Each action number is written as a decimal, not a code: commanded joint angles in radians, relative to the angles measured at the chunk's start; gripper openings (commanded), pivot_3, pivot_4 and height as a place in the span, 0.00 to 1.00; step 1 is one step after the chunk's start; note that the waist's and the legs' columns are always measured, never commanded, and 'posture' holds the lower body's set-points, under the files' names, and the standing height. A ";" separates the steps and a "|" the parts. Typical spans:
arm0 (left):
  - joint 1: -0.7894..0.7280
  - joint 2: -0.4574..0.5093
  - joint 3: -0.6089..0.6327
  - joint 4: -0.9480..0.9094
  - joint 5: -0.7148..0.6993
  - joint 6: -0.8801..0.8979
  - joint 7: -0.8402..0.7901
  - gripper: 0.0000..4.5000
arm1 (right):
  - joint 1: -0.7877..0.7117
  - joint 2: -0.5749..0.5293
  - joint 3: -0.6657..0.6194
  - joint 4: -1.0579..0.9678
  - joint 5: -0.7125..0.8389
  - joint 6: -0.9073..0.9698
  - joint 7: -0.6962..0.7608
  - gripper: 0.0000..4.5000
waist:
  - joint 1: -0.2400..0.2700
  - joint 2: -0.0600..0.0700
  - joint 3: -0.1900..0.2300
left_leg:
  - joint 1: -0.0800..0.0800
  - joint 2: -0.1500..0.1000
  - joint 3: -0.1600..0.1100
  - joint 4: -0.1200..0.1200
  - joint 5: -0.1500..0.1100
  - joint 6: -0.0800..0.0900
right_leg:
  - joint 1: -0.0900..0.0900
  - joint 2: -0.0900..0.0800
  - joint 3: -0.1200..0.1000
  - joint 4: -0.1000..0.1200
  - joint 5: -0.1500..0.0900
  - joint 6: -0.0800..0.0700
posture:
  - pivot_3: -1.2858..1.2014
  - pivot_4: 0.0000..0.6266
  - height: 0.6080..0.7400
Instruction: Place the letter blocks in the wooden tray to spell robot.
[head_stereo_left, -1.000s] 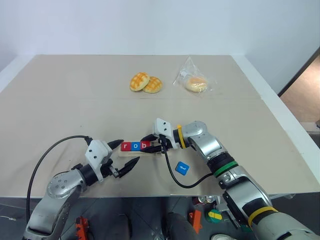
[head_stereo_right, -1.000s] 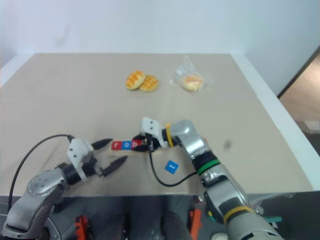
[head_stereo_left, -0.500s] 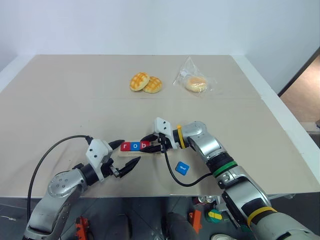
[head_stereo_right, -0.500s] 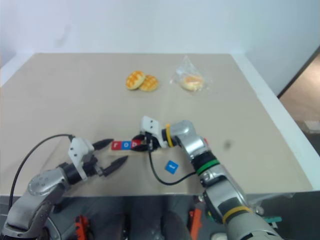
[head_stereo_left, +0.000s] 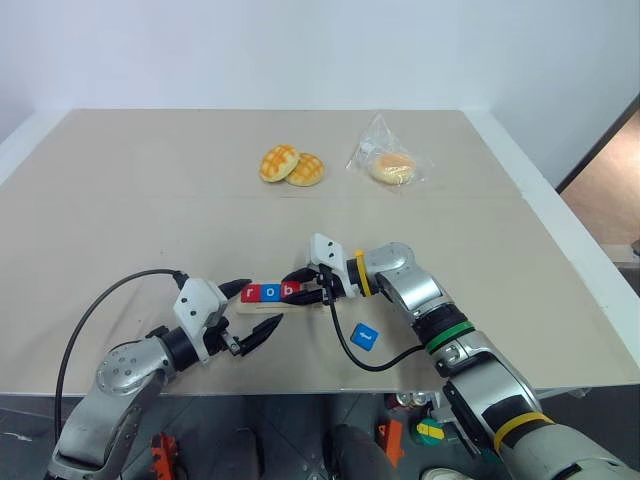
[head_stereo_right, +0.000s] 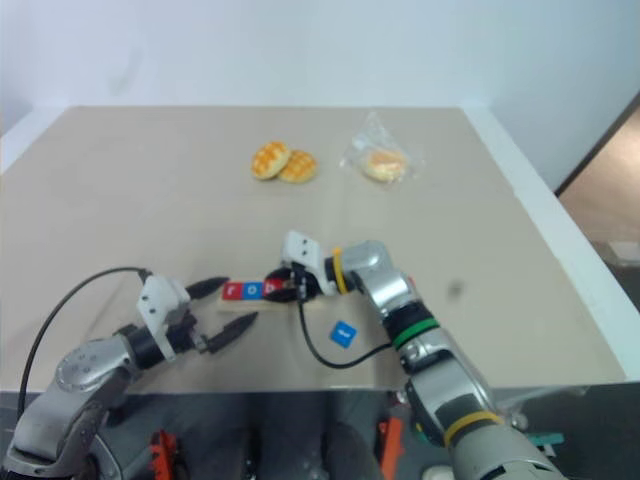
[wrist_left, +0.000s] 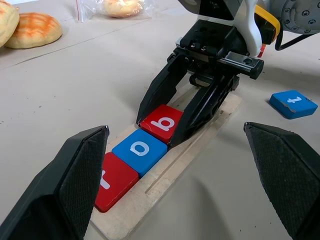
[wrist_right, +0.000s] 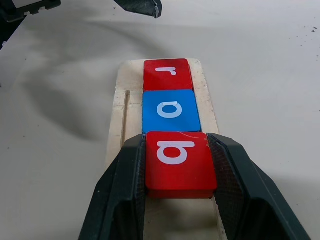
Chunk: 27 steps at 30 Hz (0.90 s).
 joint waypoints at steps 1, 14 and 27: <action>-0.013 0.000 0.010 -0.042 -0.022 0.006 0.003 1.00 | -0.023 0.004 -0.020 0.002 0.003 -0.023 0.004 0.46 | 0.000 0.000 0.000 | 0.000 0.000 0.000 0.000 0.000 0.000 | 0.000 0.000 0.000 0.000 0.000 0.000 | 0.52 0.24 1.00; -0.012 0.004 -0.001 -0.048 -0.017 0.015 -0.002 1.00 | -0.034 0.013 -0.034 -0.019 0.033 -0.002 0.031 0.46 | 0.000 0.000 0.000 | 0.000 0.000 0.000 0.000 0.000 0.000 | 0.000 0.000 0.000 0.000 0.000 0.000 | 0.52 0.24 1.00; -0.010 0.006 -0.007 -0.042 -0.007 0.007 -0.007 1.00 | -0.040 0.008 -0.062 -0.046 0.065 -0.004 0.059 0.46 | 0.000 0.000 0.000 | 0.000 0.000 0.000 -0.001 0.000 0.000 | 0.000 0.000 0.000 0.000 0.000 0.000 | 0.52 0.24 1.00</action>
